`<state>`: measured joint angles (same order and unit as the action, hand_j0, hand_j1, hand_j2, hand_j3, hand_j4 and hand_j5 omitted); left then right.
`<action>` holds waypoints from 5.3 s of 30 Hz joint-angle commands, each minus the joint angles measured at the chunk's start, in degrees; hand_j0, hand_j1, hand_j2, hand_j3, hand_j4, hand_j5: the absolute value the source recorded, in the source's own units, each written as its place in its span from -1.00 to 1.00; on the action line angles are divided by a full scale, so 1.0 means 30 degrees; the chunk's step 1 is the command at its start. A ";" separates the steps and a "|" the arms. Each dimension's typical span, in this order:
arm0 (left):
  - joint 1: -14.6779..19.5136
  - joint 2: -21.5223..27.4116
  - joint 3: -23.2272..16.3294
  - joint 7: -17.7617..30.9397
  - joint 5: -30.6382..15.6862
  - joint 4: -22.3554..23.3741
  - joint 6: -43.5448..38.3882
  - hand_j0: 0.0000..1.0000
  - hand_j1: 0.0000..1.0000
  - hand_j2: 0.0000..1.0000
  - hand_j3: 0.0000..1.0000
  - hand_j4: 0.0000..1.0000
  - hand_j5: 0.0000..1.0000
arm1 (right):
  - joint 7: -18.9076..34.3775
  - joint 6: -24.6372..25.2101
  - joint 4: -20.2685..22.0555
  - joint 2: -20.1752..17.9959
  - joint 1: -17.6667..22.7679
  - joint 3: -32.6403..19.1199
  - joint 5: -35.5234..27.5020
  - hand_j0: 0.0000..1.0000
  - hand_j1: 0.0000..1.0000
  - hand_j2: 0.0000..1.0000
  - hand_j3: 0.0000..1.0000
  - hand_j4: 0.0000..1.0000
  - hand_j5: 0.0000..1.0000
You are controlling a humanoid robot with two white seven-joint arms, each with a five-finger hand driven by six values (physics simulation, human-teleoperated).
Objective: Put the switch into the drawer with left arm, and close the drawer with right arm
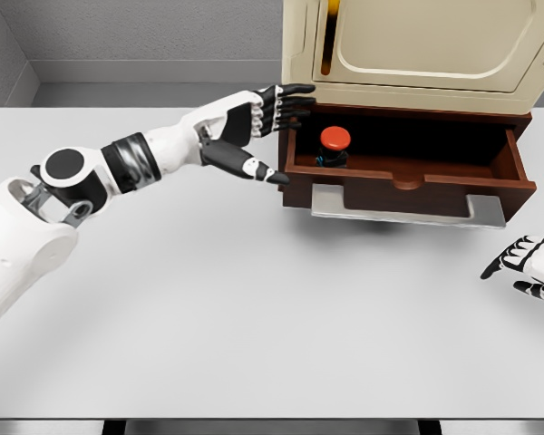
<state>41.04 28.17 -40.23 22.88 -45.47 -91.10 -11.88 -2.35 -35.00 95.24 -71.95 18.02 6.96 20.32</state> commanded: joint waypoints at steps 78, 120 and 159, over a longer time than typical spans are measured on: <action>-1.1863 0.3090 1.2911 0.3184 1.1376 -0.0513 1.5628 1.00 1.00 1.00 1.00 1.00 1.00 | 0.0052 0.0000 0.1124 0.0019 -0.1377 0.0052 -0.0593 0.04 0.04 0.04 0.04 0.04 0.04; -1.3945 0.0130 1.5901 0.4041 1.1992 0.2184 1.5628 1.00 1.00 1.00 1.00 1.00 1.00 | 0.0081 0.0000 -0.2831 0.0576 -0.3457 0.0961 -0.0681 0.07 0.07 0.07 0.07 0.07 0.07; -1.3945 0.0101 1.5872 0.4041 1.1992 0.2155 1.5628 1.00 1.00 1.00 1.00 1.00 1.00 | 0.0755 0.0000 0.1768 0.1572 -0.4219 0.0902 -0.0769 0.10 0.10 0.10 0.10 0.10 0.10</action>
<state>-0.79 28.43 7.56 35.01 -9.03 -84.66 35.11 3.02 -35.21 99.89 -67.69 5.36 8.98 22.06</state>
